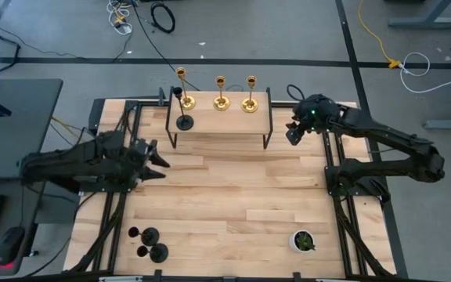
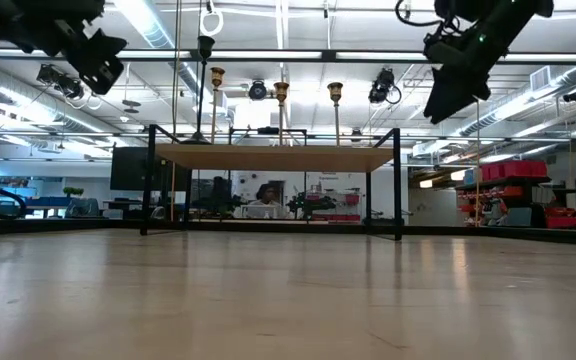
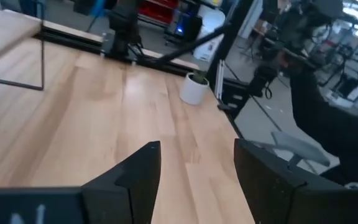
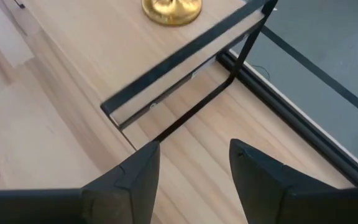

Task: Pick & Place candle stick holders
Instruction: Put the top black candle holder aligned with the other black candle holder on the shelf

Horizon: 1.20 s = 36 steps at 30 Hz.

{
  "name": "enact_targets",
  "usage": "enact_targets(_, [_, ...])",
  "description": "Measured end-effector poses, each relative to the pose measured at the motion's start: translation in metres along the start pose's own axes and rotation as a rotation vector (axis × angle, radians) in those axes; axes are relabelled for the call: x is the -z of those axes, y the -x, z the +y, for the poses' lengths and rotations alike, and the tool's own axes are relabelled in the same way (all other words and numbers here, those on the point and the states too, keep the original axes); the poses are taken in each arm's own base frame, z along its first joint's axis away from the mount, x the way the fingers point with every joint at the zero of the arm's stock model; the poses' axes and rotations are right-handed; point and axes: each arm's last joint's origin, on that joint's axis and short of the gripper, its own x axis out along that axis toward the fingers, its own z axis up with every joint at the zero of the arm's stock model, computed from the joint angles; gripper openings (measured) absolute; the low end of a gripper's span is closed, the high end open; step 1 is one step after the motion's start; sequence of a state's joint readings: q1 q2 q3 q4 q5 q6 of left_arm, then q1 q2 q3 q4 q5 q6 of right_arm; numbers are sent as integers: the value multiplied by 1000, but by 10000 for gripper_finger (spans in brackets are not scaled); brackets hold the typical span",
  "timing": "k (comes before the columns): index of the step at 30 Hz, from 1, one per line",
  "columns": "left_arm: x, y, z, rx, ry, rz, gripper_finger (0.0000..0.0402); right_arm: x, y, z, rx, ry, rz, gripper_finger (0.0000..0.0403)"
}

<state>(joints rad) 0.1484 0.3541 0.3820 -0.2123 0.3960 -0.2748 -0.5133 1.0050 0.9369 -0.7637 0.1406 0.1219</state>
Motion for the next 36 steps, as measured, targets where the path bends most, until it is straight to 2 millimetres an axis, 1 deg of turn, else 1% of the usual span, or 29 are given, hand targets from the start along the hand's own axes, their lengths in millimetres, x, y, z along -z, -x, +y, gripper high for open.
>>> enact_targets(3, [6, -8, -9, 18, -17, 26, 190, 8, -10, 0, 2, 17, 12, 194])
enact_targets(7, [13, -18, -26, 110, -61, 77, 172, 20, -24, 1, 3, 30, 28, 194])
enact_targets(10, [20, -24, -36, 106, -101, 121, 163, 27, -32, 1, 3, 32, 22, 194])
enact_targets(15, [30, -29, -49, 127, -160, 176, 156, 32, -37, 1, 4, 33, 31, 194])
enact_targets(21, [35, -24, -55, 161, -247, 208, 156, 28, -37, 2, -1, 24, -16, 194])
enact_targets(25, [40, -18, -56, 172, -226, 260, 156, 25, -37, 2, -4, 21, -48, 194])
enact_targets(30, [41, -12, -60, 221, -231, 250, 156, 23, -37, 2, -6, 27, -66, 194])
enact_targets(36, [47, -9, -69, 260, -165, 301, 155, 23, -37, 2, -5, 36, -61, 194])
